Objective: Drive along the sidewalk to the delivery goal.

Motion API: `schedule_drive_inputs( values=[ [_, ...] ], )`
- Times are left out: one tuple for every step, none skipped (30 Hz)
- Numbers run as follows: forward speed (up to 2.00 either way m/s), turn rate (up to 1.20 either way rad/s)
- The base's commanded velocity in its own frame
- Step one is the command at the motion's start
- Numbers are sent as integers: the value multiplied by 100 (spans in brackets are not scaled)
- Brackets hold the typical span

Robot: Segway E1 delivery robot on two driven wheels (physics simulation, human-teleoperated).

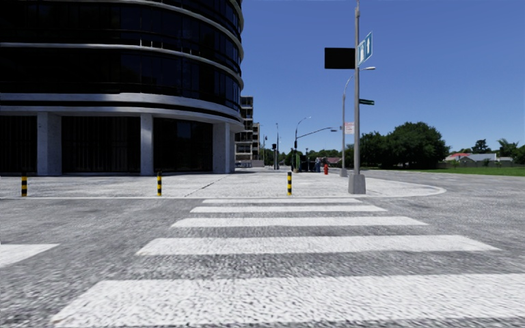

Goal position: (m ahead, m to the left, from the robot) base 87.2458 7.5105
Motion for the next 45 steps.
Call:
schedule_drive_inputs(
  values=[
    [191,13],
    [191,13],
    [191,13],
    [191,7],
    [191,7],
    [191,0],
    [191,0],
    [191,0],
    [191,0],
    [191,0],
    [191,0],
    [191,0],
    [191,0],
    [191,0],
    [191,0],
    [191,0],
    [191,0],
    [191,0],
    [191,0],
    [191,0],
    [191,0],
    [191,0],
    [191,0],
    [191,0],
    [191,0],
    [191,0],
    [191,0],
    [191,0],
    [191,0],
    [191,0],
    [191,0],
    [191,0],
    [191,0],
    [191,0],
    [191,0],
    [191,0],
    [191,0],
    [191,0],
    [191,0],
    [191,0],
    [191,0],
    [191,0],
    [191,0],
    [191,0],
    [191,0]
  ],
)
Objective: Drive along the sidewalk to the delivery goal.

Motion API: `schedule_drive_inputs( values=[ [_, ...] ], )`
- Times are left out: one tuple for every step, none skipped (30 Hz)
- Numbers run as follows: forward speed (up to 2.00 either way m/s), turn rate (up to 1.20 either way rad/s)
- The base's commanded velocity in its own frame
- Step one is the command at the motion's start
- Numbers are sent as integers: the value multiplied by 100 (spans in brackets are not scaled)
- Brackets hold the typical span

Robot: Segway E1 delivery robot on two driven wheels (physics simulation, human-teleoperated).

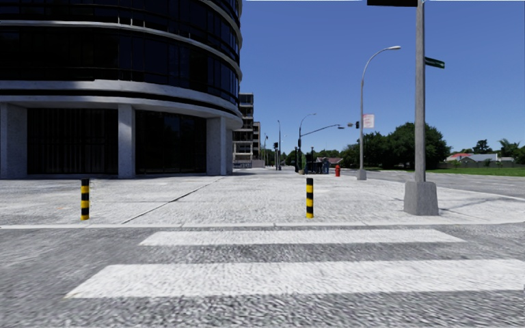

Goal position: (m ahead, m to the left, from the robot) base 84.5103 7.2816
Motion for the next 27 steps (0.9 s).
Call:
schedule_drive_inputs(
  values=[
    [191,0],
    [191,0],
    [191,0],
    [191,0],
    [191,0],
    [191,0],
    [191,0],
    [191,0],
    [191,0],
    [191,0],
    [191,0],
    [191,0],
    [191,0],
    [191,0],
    [191,0],
    [191,0],
    [191,0],
    [191,0],
    [191,0],
    [191,0],
    [191,0],
    [191,0],
    [191,0],
    [191,0],
    [191,0],
    [191,0],
    [191,0]
  ],
)
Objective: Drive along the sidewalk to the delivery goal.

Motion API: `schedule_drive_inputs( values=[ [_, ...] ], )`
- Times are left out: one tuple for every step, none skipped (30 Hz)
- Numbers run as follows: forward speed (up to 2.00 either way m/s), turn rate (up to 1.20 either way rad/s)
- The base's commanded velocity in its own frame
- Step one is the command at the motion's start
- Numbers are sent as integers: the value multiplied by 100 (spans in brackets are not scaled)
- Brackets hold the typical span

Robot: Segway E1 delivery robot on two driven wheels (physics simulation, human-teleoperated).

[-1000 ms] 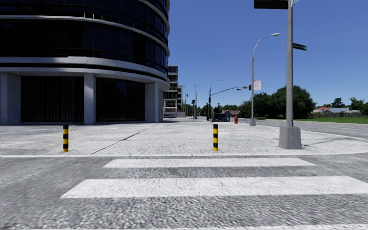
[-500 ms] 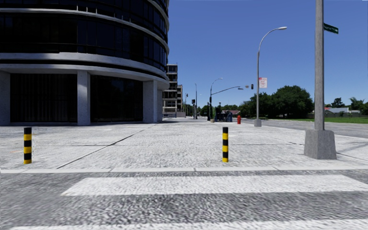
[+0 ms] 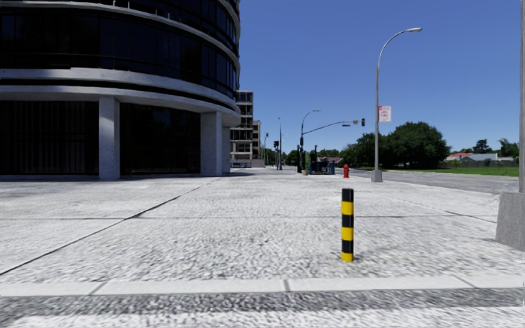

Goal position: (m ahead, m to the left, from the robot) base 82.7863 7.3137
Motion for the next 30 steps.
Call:
schedule_drive_inputs(
  values=[
    [191,0],
    [191,0],
    [191,0],
    [191,0],
    [191,0],
    [191,0],
    [191,0],
    [191,0],
    [191,0],
    [191,0],
    [191,0],
    [175,0],
    [175,0],
    [143,0],
    [120,0],
    [113,0],
    [113,0],
    [110,0],
    [109,0],
    [109,0],
    [109,0],
    [109,0],
    [109,0],
    [109,0],
    [109,0],
    [109,0],
    [109,0],
    [109,0],
    [109,0],
    [109,0]
  ],
)
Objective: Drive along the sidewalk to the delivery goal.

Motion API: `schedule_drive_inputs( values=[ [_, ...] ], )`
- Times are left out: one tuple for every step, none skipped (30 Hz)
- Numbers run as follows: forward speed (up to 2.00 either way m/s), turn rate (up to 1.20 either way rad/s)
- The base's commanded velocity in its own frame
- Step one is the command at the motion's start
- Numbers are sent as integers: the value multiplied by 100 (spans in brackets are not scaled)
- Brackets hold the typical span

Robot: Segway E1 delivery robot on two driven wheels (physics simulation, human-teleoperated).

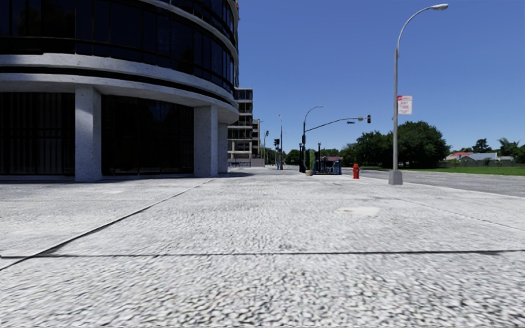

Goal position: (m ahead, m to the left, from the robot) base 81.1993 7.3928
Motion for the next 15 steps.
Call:
schedule_drive_inputs(
  values=[
    [109,0],
    [110,0],
    [111,0],
    [111,0],
    [113,0],
    [113,0],
    [114,0],
    [114,0],
    [115,0],
    [116,0],
    [116,0],
    [116,0],
    [116,0],
    [117,0],
    [117,0]
  ],
)
